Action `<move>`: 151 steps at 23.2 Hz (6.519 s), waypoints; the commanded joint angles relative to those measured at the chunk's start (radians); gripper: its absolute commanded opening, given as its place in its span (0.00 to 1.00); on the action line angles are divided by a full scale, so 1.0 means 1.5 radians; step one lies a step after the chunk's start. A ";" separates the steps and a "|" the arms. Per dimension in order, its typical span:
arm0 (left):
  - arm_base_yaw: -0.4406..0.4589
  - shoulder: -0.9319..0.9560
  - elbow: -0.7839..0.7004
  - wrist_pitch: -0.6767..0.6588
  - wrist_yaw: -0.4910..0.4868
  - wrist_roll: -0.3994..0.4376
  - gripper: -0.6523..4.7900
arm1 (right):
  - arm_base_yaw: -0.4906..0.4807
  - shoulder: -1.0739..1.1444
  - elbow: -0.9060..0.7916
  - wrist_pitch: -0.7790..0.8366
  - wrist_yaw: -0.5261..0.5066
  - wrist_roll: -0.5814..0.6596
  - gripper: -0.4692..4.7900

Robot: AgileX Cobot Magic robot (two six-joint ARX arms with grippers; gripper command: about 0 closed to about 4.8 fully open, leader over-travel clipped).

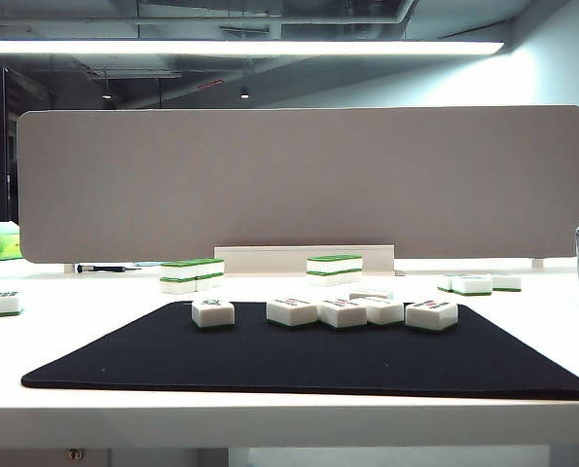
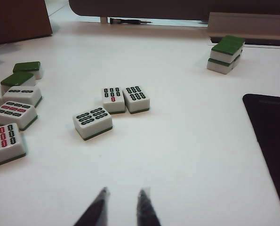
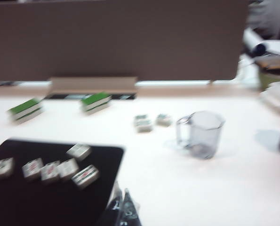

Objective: Align six mahjong tiles in a row on the table.

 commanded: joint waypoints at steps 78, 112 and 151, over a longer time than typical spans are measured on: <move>-0.264 1.255 1.185 -0.498 0.190 0.176 0.13 | 0.000 -0.008 0.090 -0.251 -0.250 -0.007 0.09; -0.347 1.420 1.185 -0.572 0.092 0.412 0.83 | 0.000 -0.008 0.090 -0.255 -0.250 -0.007 0.09; -0.425 1.436 1.186 -0.670 0.008 0.660 0.44 | 0.000 -0.008 0.090 -0.254 -0.250 -0.008 0.09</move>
